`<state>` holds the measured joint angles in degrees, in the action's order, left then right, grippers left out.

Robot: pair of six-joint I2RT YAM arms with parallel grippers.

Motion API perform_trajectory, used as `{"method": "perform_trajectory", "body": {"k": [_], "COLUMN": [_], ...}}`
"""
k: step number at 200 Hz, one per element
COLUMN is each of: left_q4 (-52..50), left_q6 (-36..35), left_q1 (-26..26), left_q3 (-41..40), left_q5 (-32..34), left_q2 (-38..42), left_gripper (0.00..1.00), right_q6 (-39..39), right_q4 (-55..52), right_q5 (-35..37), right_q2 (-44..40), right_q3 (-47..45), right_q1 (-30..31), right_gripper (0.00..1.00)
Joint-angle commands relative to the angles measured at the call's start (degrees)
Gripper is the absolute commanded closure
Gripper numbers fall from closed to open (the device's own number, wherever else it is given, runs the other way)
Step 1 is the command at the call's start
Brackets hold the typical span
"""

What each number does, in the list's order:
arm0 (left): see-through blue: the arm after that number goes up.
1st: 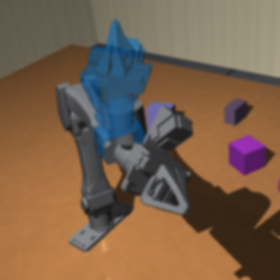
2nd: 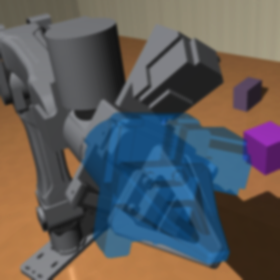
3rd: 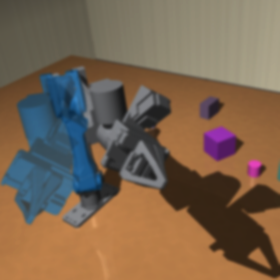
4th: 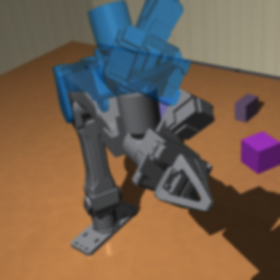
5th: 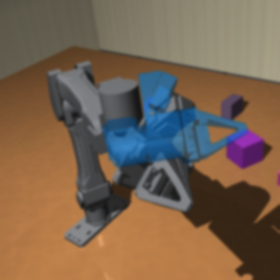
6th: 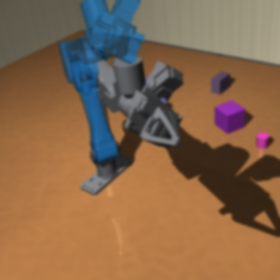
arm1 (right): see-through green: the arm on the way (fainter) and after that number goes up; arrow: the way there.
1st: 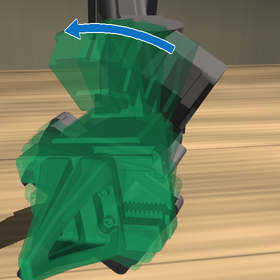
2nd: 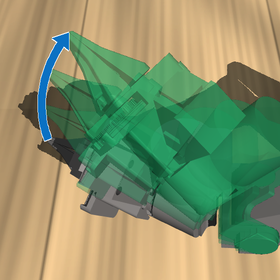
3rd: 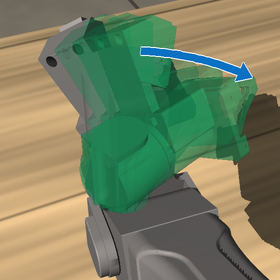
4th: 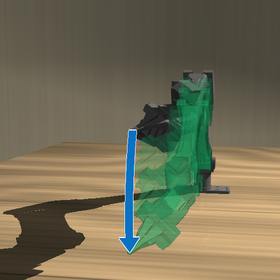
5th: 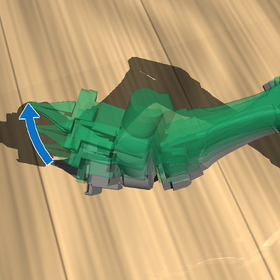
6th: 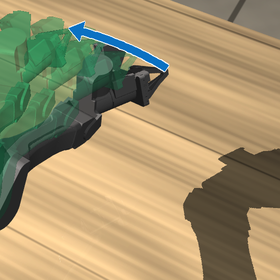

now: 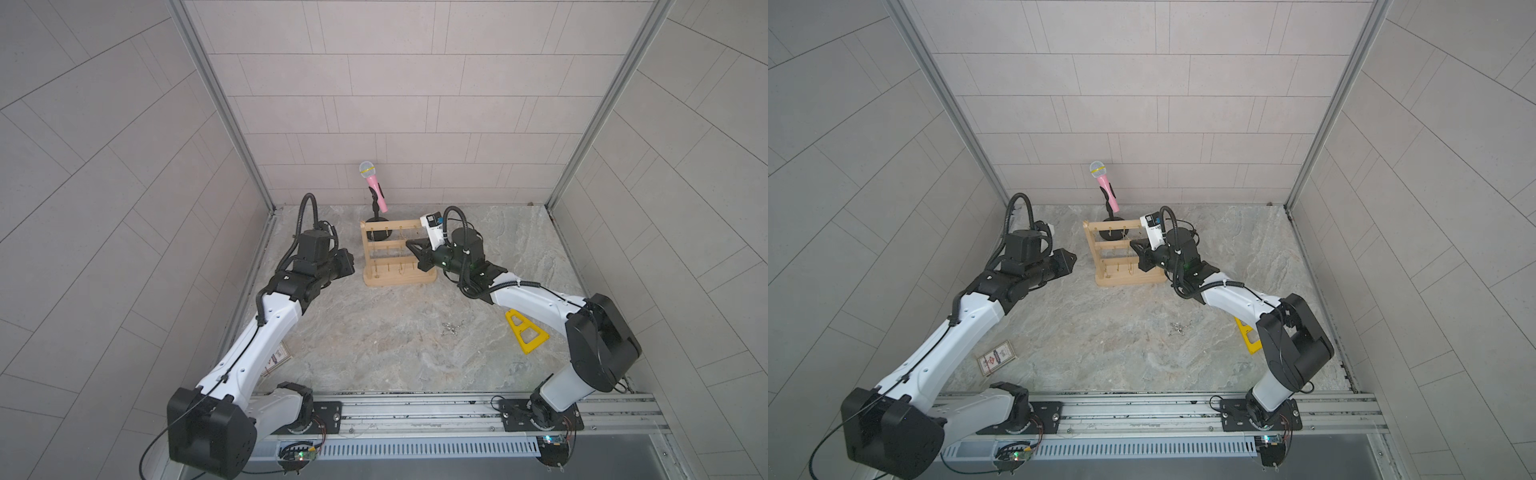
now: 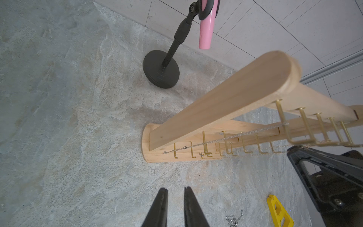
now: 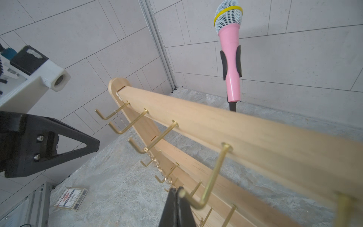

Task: Hang the necklace on the jewelry display stand
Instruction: Hang the necklace on the stand.

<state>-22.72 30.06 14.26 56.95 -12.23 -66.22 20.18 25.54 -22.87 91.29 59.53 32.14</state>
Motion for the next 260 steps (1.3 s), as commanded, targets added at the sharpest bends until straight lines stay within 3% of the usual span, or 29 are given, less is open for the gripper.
{"method": "perform_trajectory", "body": {"k": [1, 79, 129, 195, 237, 260], "left_q4": [0.8, 0.9, 1.0, 1.0, 1.0, 0.5], "left_q6": [0.2, 0.3, 0.3, 0.3, 0.3, 0.1], "left_q1": [-0.4, -0.4, -0.4, -0.4, -0.3, 0.1], "left_q3": [-0.8, -0.9, -0.9, -1.0, -1.0, -0.7], "left_q5": [0.3, 0.3, 0.2, 0.2, 0.0, -0.2], "left_q2": [-0.2, -0.2, -0.2, -0.2, -0.2, 0.3], "left_gripper": [0.8, 0.8, 0.79, 0.8, 0.79, 0.79], "right_q6": [0.8, 0.7, 1.1, 1.3, -0.3, -0.7], "right_q4": [3.5, 3.7, 3.9, 3.4, -3.4, -11.1], "right_q5": [1.0, 0.8, 0.2, -0.7, -0.2, -0.5], "right_q2": [0.0, 0.6, 0.6, -3.4, -9.2, -13.8], "right_q3": [-0.4, 1.1, 1.4, -0.5, -2.0, -3.1], "right_q1": [-0.3, -0.3, -0.3, -0.3, -0.3, -0.6], "right_gripper": [0.96, 0.92, 0.84, 0.82, 0.8, 0.74]}}
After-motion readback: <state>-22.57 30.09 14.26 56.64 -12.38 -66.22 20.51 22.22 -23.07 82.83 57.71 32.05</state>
